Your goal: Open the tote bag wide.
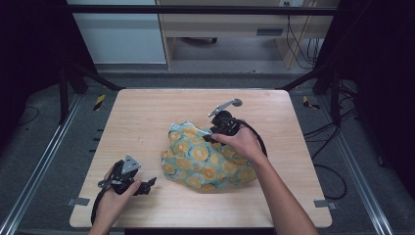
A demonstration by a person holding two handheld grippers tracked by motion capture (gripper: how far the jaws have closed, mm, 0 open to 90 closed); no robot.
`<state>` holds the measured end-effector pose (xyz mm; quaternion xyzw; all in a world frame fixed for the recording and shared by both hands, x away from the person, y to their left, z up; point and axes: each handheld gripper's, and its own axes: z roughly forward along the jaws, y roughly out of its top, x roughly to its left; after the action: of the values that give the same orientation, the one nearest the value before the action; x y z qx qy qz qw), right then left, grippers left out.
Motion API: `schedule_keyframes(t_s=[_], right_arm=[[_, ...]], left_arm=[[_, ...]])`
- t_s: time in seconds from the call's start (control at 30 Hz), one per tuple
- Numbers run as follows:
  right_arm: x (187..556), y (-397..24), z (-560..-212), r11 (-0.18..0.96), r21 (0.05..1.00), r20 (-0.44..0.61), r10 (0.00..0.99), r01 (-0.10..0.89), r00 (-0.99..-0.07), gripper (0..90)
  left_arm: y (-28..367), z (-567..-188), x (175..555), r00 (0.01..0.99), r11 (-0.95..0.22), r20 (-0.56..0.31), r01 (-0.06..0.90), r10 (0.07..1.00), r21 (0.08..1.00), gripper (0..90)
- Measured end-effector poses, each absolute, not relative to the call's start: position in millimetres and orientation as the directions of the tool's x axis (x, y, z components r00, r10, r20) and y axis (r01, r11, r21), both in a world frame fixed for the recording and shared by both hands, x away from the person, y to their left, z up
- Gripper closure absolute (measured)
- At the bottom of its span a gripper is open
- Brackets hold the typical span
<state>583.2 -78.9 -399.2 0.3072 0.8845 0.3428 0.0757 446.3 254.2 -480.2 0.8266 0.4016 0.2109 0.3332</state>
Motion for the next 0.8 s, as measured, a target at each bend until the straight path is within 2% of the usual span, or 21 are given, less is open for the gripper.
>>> schedule_keyframes(t_s=[0.13,0.17,0.2,0.23,0.27,0.37,0.5,0.8], right_arm=[[581,-74,-403,0.611,0.624,0.074,0.575,0.488,-0.815,58.7],[580,-72,-404,0.628,0.612,0.063,0.567,0.481,-0.821,65.2],[580,-72,-404,0.628,0.612,0.063,0.567,0.481,-0.821,65.2],[579,-72,-404,0.637,0.611,0.06,0.555,0.47,-0.83,74.7],[579,-72,-404,0.637,0.611,0.06,0.555,0.47,-0.83,74.7],[576,-73,-401,0.644,0.607,0.06,0.547,0.466,-0.835,85.3],[575,-75,-398,0.643,0.613,0.06,0.542,0.459,-0.838,88.8],[569,-80,-386,0.607,0.659,0.051,0.554,0.445,-0.831,89.8]], left_arm=[[254,-480,446,0.589,-0.456,0.083,0.522,0.804,0.721,7.2],[254,-480,446,0.589,-0.455,0.082,0.522,0.804,0.721,7.2],[255,-480,446,0.589,-0.455,0.082,0.522,0.804,0.721,7.2],[255,-480,446,0.588,-0.455,0.082,0.522,0.804,0.721,7.2],[255,-480,446,0.588,-0.455,0.082,0.522,0.804,0.721,7.2],[255,-480,446,0.588,-0.455,0.082,0.522,0.805,0.722,7.2],[255,-479,446,0.587,-0.454,0.082,0.522,0.805,0.722,7.2],[255,-479,446,0.584,-0.45,0.081,0.522,0.807,0.725,7.2]])
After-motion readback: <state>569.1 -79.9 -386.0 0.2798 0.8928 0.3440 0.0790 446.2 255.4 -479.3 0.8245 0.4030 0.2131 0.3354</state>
